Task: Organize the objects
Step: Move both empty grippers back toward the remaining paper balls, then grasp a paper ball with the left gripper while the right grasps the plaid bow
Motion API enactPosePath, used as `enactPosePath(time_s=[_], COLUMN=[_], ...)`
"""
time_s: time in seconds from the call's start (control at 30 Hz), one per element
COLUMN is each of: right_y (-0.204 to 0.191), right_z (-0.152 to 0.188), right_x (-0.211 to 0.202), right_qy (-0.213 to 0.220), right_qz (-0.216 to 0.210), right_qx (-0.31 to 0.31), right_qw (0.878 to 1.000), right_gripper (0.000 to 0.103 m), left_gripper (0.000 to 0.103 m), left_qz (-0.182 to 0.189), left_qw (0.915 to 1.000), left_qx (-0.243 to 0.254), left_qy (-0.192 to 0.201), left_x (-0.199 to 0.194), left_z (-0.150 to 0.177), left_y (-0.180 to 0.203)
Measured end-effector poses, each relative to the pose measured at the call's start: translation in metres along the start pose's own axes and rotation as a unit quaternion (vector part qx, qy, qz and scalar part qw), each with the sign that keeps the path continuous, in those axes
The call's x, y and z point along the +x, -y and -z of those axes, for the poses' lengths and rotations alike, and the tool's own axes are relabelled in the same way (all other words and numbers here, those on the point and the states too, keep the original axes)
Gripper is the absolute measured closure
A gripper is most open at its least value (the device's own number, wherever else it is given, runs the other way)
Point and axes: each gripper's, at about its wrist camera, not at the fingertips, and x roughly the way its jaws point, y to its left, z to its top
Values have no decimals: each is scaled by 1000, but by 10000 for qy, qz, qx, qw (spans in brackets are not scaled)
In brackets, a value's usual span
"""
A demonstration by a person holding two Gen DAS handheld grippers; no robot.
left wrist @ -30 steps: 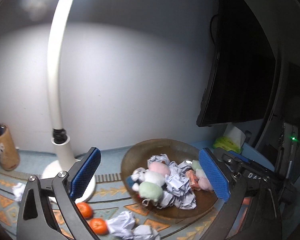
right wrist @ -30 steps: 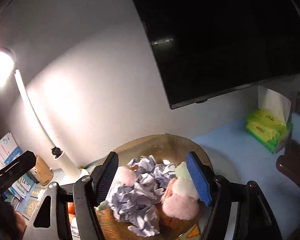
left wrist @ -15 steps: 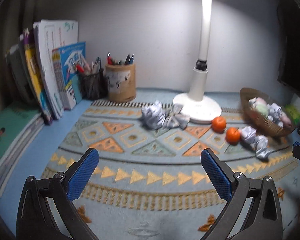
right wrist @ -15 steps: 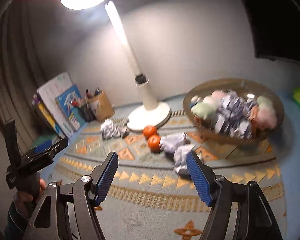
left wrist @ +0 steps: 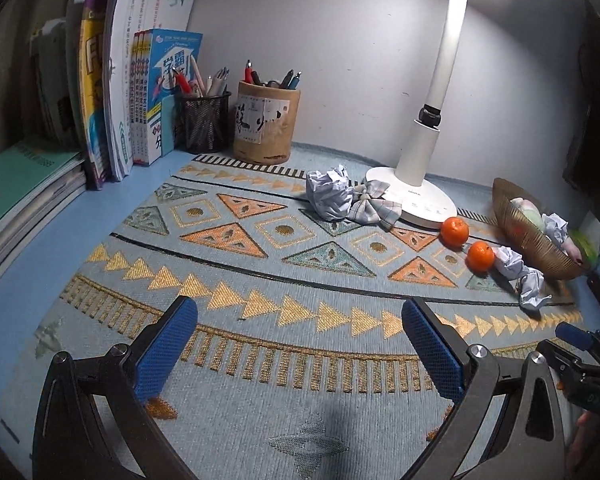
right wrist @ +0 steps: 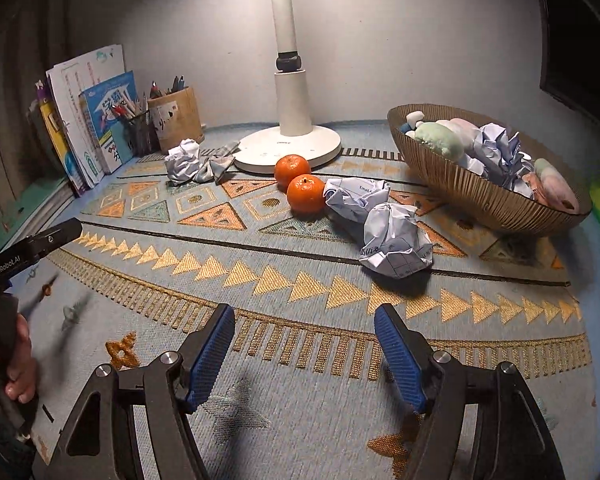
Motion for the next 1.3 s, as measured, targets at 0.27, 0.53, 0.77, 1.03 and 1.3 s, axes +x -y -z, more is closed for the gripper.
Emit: enactPosePath(time_s=[0.27, 0.53, 0.77, 1.03, 1.3], right_y=[0, -50, -84, -88, -108], right_z=[-4, -71, -125, -148, -156], right_x=[2, 44, 126, 178, 196], right_qy=[-87, -874, -814, -884, -713], right_qz=[-80, -1047, -1247, -1161, -539], right_qx=[25, 72, 369, 608, 125], right_qw=[9999, 9906, 9882, 9874, 9959], right_gripper=[27, 28, 47, 48, 69], left_gripper=[1, 1, 2, 2, 46], left_qz=[153, 1120, 1420, 1579, 1384], left_qw=[9993, 9902, 9813, 9795, 9780], left_qx=[300, -525, -471, -237, -244], left_qy=[-179, -652, -1209, -1227, -1538], left_x=[4, 49, 147, 174, 195], left_z=[-2, -85, -123, -113, -108], left_y=[9, -25, -4, 3, 7])
